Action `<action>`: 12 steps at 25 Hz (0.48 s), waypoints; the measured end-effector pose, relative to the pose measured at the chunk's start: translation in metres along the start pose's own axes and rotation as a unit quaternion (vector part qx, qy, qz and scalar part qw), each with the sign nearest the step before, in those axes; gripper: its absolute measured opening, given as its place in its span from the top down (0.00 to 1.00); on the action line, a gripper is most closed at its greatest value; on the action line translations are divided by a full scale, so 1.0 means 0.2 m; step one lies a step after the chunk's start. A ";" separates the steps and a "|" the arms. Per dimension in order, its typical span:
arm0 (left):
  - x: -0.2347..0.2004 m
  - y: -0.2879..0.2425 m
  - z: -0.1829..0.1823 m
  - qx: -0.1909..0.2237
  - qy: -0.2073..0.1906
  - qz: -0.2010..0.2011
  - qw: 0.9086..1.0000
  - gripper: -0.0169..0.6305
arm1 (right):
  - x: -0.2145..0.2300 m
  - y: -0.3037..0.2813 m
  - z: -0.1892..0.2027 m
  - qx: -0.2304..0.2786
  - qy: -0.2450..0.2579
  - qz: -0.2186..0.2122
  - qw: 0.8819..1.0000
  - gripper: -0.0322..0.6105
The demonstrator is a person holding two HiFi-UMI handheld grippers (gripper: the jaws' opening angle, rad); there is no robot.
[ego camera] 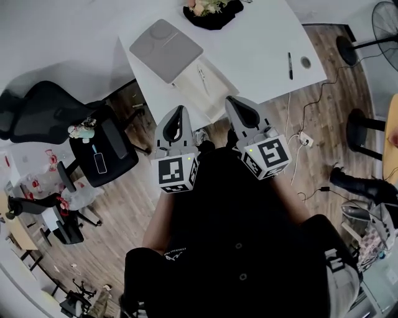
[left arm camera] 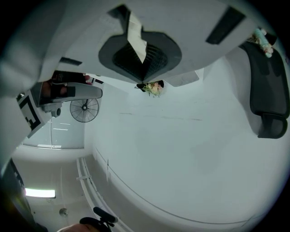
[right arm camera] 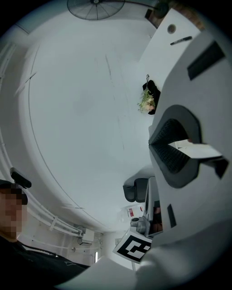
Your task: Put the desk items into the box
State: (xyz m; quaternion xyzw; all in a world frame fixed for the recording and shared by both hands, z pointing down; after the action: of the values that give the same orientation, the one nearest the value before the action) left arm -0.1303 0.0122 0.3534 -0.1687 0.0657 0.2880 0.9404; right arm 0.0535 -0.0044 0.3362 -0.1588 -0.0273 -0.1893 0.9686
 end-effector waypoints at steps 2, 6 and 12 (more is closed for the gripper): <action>0.00 0.03 0.00 0.006 -0.008 0.001 1.000 0.96 | -0.03 0.01 0.01 0.002 0.005 -0.001 1.000 0.95; -0.02 0.09 -0.02 0.015 -0.011 -0.005 1.000 0.96 | -0.10 0.03 0.00 0.005 0.019 -0.015 1.000 0.95; -0.02 0.15 -0.07 0.040 -0.021 -0.015 0.999 0.96 | -0.16 0.05 -0.08 0.025 0.010 -0.034 0.999 0.95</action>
State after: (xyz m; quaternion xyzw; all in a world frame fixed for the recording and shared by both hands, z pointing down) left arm -0.1509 0.0284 0.3328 -0.1262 0.0548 0.2745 0.9517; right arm 0.0269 0.0116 0.3152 -0.1312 -0.0279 -0.2230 0.9656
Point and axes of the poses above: the fingertips, and each gripper's own axes: y backward along the fingers, x to its right, z out of its underside, the point moved 8 cm from there along y, backward along the fingers, and after that the axes turned 13 degrees about z, right-handed, at the moved point
